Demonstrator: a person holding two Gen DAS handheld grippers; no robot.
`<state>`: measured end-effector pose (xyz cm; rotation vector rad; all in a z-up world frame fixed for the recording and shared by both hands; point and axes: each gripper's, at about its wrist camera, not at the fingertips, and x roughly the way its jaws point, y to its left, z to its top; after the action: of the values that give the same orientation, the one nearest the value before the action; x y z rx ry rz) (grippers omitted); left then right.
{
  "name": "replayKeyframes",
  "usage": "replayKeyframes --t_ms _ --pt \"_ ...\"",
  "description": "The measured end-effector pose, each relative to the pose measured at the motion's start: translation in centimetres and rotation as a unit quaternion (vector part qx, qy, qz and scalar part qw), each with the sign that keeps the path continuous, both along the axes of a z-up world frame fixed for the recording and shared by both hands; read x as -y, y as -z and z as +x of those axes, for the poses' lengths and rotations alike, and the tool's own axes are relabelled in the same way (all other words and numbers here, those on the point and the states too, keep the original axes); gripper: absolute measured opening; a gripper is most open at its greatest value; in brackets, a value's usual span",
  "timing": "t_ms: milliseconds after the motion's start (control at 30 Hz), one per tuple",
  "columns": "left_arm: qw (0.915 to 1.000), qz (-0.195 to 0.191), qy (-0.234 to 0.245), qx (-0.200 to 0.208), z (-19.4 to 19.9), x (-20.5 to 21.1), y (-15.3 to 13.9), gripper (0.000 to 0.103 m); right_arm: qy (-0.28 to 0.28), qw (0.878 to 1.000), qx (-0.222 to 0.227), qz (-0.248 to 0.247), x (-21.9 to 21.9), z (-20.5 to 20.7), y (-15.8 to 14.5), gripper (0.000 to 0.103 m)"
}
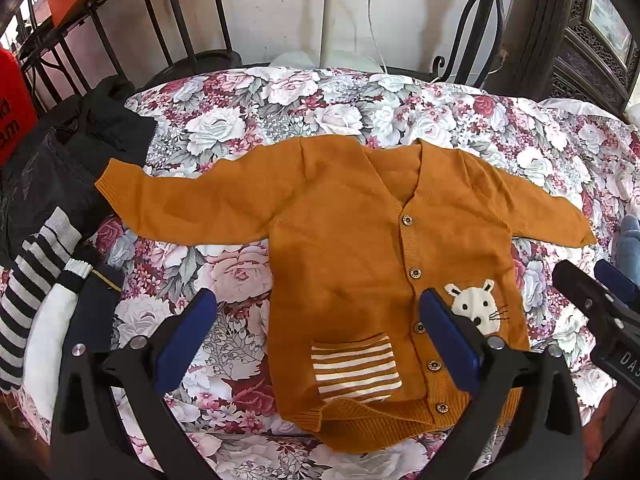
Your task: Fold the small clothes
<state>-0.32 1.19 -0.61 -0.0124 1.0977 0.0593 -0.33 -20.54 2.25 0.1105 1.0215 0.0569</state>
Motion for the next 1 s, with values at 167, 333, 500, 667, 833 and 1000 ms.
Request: replayKeyframes --t_ms 167,333,500,667,833,1000 --pt "1.0000 0.000 0.001 0.000 0.1 0.2 0.0 0.098 0.000 1.000 0.000 0.000 0.0 0.0 0.1 0.100" --pt "1.0000 0.003 0.000 -0.001 0.1 0.0 0.1 0.098 0.003 1.000 0.002 0.001 0.1 0.0 0.0 0.100" --pt "0.9997 0.014 0.001 -0.022 0.4 0.3 1.7 0.098 0.020 0.999 0.048 -0.004 1.6 -0.4 -1.2 0.100" --pt "0.9988 0.040 0.015 -0.025 0.7 2.2 2.0 0.098 0.014 0.998 0.032 0.055 5.3 1.0 -0.3 0.100" --pt "0.9980 0.054 0.017 -0.028 1.3 2.8 2.6 0.098 0.109 0.970 0.002 0.215 13.7 2.3 2.5 0.100" --pt "0.9970 0.054 0.005 -0.055 2.3 2.6 4.4 0.098 0.235 0.915 0.018 0.328 23.3 2.6 4.7 0.098"
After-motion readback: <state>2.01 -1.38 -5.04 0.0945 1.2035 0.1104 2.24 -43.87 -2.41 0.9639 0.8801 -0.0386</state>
